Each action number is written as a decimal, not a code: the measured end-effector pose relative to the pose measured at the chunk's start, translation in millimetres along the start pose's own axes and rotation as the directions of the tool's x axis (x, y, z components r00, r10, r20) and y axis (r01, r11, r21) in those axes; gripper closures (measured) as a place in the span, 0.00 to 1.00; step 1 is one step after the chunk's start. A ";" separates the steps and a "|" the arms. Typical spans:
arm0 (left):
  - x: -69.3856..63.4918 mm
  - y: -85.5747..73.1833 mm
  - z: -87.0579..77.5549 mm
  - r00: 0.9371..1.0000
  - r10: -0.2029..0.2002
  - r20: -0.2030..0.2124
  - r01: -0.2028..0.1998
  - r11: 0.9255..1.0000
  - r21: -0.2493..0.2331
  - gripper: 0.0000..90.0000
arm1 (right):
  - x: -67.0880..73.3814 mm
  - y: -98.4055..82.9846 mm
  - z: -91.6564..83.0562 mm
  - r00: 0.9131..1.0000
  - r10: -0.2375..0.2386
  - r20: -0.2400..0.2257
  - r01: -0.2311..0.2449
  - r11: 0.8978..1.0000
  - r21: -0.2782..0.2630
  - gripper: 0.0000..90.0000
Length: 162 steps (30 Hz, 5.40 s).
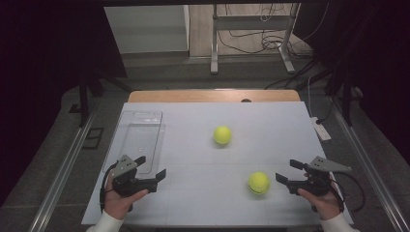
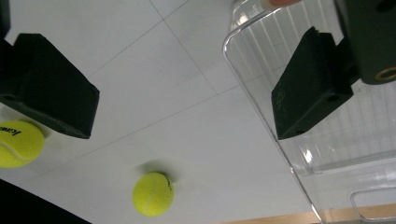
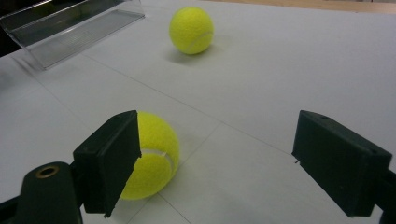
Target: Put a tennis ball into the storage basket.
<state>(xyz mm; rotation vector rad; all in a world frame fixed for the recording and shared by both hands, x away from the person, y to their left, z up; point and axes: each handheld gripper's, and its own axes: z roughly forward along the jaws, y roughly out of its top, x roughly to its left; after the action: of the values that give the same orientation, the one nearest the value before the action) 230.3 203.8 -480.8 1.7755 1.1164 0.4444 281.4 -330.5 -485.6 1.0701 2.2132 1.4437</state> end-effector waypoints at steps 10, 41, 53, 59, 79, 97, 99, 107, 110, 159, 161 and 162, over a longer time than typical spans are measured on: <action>-5.5 15.2 8.0 0.999 0.021 0.034 -0.023 0.999 0.044 0.09 | -0.9 -0.2 -0.5 1.000 -0.004 -0.001 0.004 1.000 0.001 0.17; -22.9 43.5 44.1 0.991 0.081 0.106 -0.094 0.988 0.122 0.11 | -5.1 -1.3 4.6 1.000 -0.016 0.010 0.016 1.000 0.011 0.17; -31.5 49.2 56.6 0.986 0.095 0.138 -0.114 0.984 0.135 0.11 | -6.5 -1.9 5.3 1.000 -0.020 0.017 0.020 1.000 0.017 0.17; -37.2 50.8 67.7 0.983 0.096 0.159 -0.120 0.981 0.150 0.11 | -7.5 -1.9 6.4 1.000 -0.022 0.019 0.022 1.000 0.021 0.17; -53.3 49.5 94.6 0.967 0.104 0.233 -0.153 0.966 0.207 0.11 | -12.0 -2.9 9.2 0.999 -0.023 0.036 0.022 0.999 0.034 0.18; -67.1 49.1 106.9 0.954 0.131 0.269 -0.192 0.958 0.213 0.11 | -13.8 -4.2 10.4 0.999 -0.021 0.043 0.019 0.999 0.040 0.18; -68.4 48.7 107.5 0.953 0.134 0.273 -0.195 0.958 0.212 0.11 | -13.7 -4.3 10.3 0.999 -0.021 0.042 0.019 0.999 0.039 0.18; -73.2 49.2 112.0 0.948 0.137 0.288 -0.204 0.955 0.215 0.11 | -12.9 -3.6 10.7 0.999 -0.021 0.040 0.020 0.999 0.037 0.18; -75.4 50.1 113.4 0.946 0.141 0.292 -0.208 0.954 0.214 0.11 | -12.3 -3.2 11.0 0.999 -0.024 0.042 0.022 0.999 0.034 0.18; -112.2 69.0 144.0 0.904 0.182 0.387 -0.276 0.940 0.201 0.10 | -10.3 -2.4 11.5 0.998 -0.028 0.059 0.026 0.999 0.029 0.17; -113.1 68.9 145.0 0.903 0.181 0.389 -0.275 0.941 0.200 0.10 | -10.4 -3.1 12.1 0.998 -0.030 0.059 0.028 0.999 0.034 0.17; -113.6 68.7 145.7 0.903 0.181 0.389 -0.275 0.940 0.200 0.10 | -10.5 -3.1 12.0 0.998 -0.028 0.058 0.026 0.999 0.034 0.17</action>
<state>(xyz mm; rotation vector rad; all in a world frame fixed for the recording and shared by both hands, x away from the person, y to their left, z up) 307.8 22.8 -471.3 2.1202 0.7238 0.0985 294.3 -330.8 -495.4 1.0740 2.2094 1.3521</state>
